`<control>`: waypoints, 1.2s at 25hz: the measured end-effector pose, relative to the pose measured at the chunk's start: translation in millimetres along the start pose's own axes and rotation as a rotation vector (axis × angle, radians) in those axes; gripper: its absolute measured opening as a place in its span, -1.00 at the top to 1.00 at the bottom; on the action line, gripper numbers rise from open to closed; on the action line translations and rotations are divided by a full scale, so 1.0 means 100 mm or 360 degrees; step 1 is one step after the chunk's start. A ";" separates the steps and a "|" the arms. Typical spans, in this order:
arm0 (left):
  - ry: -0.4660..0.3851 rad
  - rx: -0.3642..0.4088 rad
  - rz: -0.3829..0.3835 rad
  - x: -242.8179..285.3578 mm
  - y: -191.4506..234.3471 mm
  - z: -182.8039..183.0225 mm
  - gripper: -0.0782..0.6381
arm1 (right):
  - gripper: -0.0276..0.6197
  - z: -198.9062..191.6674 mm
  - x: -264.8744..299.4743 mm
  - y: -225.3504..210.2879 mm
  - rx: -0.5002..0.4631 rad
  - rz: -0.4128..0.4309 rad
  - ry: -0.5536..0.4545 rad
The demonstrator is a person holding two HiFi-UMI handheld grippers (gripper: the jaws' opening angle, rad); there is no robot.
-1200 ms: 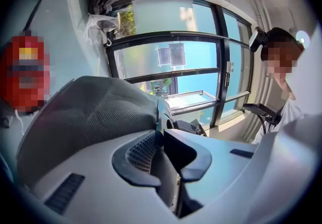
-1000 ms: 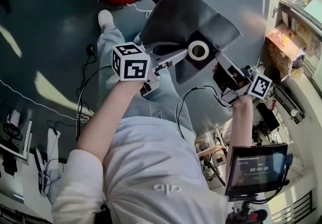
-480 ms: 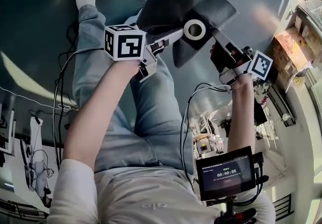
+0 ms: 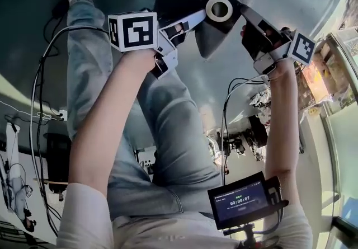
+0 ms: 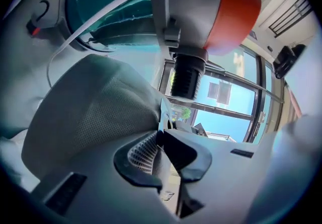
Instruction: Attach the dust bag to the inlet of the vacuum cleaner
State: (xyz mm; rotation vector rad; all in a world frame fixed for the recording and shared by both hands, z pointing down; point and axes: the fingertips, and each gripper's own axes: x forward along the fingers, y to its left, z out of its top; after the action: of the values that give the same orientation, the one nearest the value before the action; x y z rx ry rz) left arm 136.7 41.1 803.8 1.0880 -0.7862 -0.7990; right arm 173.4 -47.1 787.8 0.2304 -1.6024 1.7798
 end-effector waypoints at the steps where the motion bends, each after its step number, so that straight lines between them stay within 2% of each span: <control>1: -0.0023 0.0006 -0.0004 -0.01 -0.01 0.05 0.67 | 0.87 0.04 0.03 0.03 -0.0013 0.0000 0.0008; 6: -0.0096 -0.0031 -0.0071 -0.06 -0.10 0.48 0.67 | 0.87 0.35 0.30 0.31 -0.0004 0.0048 0.0014; 8: -0.0093 -0.0064 -0.0076 -0.11 -0.12 0.54 0.67 | 0.87 0.37 0.36 0.41 0.0009 0.0058 0.0025; 10: -0.0081 -0.0108 -0.0056 -0.15 -0.10 0.53 0.66 | 0.87 0.34 0.39 0.45 0.0071 0.0071 0.0025; 13: -0.0136 -0.0150 -0.0075 -0.16 -0.13 0.57 0.63 | 0.87 0.36 0.39 0.49 0.0234 0.0120 -0.0011; 17: -0.0124 0.0038 -0.0060 -0.08 -0.15 0.63 0.58 | 0.87 0.46 0.39 0.46 0.0348 0.0095 -0.0056; 21: -0.0056 0.0051 -0.0026 -0.07 -0.08 0.61 0.55 | 0.87 0.48 0.37 0.39 0.0515 0.0065 -0.0096; 24: -0.0002 0.0023 -0.0060 -0.07 -0.08 0.59 0.53 | 0.87 0.47 0.38 0.37 0.0655 0.0060 -0.0128; 26: 0.0089 0.0066 -0.0082 -0.08 -0.09 0.59 0.50 | 0.86 0.50 0.39 0.36 0.0694 0.0062 -0.0155; 28: 0.0201 0.0171 -0.0077 -0.10 -0.10 0.55 0.45 | 0.86 0.50 0.39 0.36 0.0736 0.0069 -0.0179; 30: 0.0333 0.0423 -0.0019 -0.14 -0.09 0.48 0.40 | 0.86 0.49 0.39 0.36 0.0770 0.0072 -0.0194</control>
State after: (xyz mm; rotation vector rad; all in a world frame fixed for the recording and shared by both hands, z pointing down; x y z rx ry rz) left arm 87.8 29.4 805.8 1.3907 -0.7214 -0.5887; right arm 107.8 -75.8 791.6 0.5392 -1.2384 2.2057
